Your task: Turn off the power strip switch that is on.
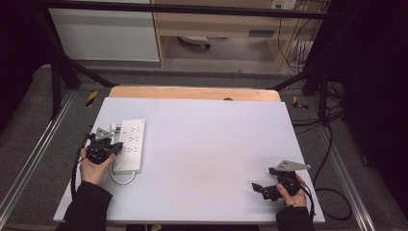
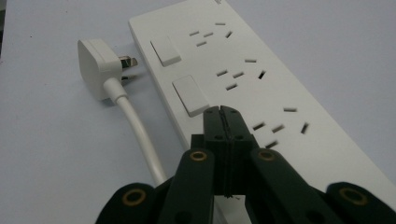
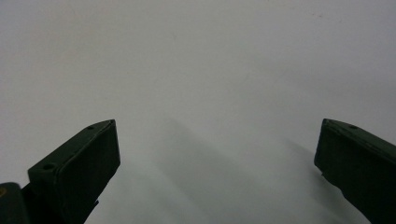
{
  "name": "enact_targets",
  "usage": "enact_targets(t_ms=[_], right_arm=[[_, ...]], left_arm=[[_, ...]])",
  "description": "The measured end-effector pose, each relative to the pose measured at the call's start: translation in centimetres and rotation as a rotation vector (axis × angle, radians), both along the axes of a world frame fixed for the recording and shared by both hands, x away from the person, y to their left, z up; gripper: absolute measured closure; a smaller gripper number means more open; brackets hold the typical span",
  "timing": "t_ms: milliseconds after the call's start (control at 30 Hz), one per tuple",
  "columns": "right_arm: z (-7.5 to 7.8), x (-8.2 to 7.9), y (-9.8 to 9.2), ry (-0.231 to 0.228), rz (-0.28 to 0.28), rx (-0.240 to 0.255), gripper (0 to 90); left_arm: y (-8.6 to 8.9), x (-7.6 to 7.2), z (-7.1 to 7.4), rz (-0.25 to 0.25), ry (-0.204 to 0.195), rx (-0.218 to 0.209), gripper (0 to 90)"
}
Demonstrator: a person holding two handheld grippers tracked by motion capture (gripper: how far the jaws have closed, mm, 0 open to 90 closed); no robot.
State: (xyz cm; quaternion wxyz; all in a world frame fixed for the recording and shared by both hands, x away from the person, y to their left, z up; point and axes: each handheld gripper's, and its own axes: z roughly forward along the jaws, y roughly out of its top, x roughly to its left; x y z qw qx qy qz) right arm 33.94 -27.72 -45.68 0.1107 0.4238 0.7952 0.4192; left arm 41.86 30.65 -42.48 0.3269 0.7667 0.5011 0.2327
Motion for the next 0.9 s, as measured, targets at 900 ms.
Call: enact_targets(t_ms=[900], right_arm=[[0.06, -0.05, -0.03, -0.002, -0.002, 0.001, 0.7]], left_arm=[[0.13, 0.01, -0.34, -0.001, -0.026, -0.019, 89.8]])
